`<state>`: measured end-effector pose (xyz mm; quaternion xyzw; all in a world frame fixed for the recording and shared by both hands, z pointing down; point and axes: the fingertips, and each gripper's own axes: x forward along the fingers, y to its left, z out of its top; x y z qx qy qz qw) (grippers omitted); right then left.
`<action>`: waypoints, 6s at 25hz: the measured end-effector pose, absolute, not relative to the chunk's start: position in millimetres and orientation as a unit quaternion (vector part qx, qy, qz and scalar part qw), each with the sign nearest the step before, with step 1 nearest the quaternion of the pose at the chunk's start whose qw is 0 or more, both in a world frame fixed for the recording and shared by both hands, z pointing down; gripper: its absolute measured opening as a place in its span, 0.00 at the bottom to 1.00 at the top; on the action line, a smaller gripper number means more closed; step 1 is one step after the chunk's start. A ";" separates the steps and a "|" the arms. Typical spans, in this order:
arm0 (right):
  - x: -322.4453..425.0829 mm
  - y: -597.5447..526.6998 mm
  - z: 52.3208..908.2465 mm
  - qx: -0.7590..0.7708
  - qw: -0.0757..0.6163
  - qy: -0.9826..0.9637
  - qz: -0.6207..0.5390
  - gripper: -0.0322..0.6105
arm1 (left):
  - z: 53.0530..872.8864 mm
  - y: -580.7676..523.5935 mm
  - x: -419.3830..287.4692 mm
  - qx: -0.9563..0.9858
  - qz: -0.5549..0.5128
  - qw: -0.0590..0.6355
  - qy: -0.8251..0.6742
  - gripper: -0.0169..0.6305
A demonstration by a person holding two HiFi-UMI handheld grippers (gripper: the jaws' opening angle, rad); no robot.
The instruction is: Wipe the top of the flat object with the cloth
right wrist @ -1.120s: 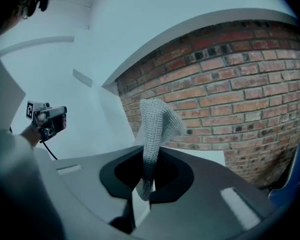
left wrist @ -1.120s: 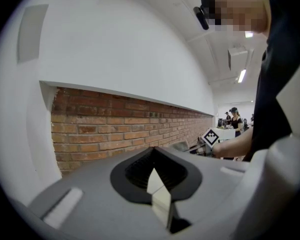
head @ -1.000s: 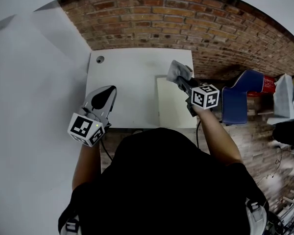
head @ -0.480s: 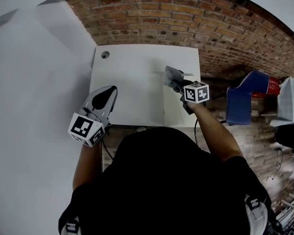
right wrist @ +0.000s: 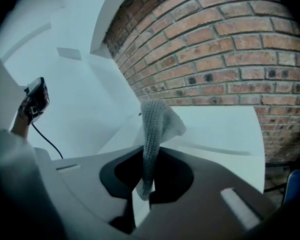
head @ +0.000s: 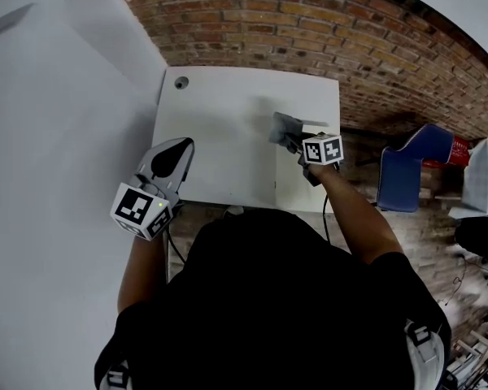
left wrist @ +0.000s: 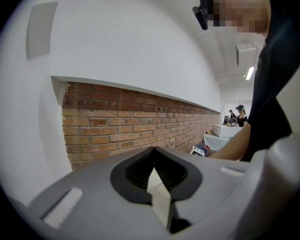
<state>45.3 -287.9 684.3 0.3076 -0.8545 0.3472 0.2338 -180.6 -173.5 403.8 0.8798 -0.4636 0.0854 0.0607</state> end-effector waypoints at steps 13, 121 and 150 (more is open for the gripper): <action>45.8 -289.8 742.9 0.308 0.278 -0.829 0.376 0.07 | 416.9 -161.4 -190.1 0.867 0.098 0.080 -0.481 0.03; 163.3 -282.7 728.2 0.389 0.265 -0.793 0.387 0.07 | 443.6 -176.4 -135.7 0.904 0.149 0.090 -0.391 0.03; 39.9 -192.9 768.0 0.257 0.300 -0.812 0.430 0.07 | 446.6 -160.1 -160.7 0.898 0.148 0.096 -0.402 0.03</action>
